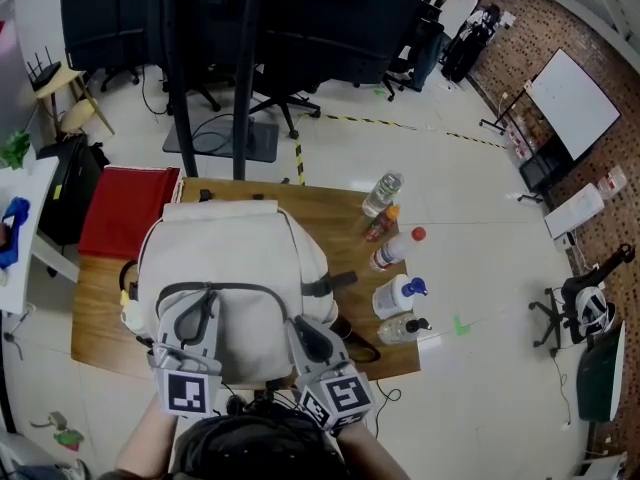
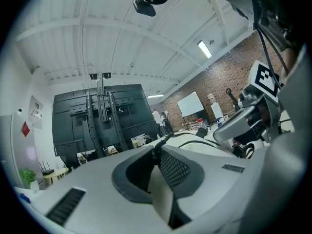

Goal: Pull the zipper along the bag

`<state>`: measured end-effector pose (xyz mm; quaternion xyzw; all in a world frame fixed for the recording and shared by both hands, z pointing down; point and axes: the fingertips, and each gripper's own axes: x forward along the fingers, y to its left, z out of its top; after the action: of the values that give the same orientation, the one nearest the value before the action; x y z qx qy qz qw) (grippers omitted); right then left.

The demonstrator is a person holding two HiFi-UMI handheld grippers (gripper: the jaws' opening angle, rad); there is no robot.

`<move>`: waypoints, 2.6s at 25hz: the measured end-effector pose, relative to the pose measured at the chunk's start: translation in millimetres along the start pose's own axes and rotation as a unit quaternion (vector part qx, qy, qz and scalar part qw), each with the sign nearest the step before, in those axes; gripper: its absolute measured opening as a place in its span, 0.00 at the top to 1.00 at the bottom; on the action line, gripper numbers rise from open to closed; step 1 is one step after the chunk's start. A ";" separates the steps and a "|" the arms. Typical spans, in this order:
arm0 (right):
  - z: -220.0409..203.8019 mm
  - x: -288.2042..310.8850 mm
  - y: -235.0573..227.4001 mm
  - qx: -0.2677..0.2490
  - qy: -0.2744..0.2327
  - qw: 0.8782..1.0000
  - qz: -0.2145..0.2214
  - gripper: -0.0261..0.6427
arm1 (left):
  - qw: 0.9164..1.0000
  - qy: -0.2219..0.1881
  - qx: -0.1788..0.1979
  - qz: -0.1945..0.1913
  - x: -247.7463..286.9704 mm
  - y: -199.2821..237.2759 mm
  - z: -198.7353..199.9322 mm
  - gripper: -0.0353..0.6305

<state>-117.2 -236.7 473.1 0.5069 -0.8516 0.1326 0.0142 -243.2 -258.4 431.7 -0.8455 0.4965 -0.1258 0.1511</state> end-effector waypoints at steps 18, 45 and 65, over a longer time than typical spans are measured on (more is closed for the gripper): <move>-30.3 29.8 16.3 -0.002 0.078 0.995 0.056 0.66 | 1.000 -0.012 -0.009 0.005 -5.5 4.2 3.3 0.88; -24.4 31.3 11.8 0.016 0.053 0.998 0.032 0.85 | 0.996 -0.008 -0.082 0.018 -8.4 16.4 -1.4 0.88; -23.5 30.9 14.0 0.010 0.049 0.998 0.027 0.85 | 0.986 0.014 -0.164 -0.007 -20.2 59.0 -15.2 0.88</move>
<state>-146.9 -251.4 497.7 0.4765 -0.8620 0.1663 0.0468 -305.6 -269.9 422.1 -0.8603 0.5067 -0.0555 0.0030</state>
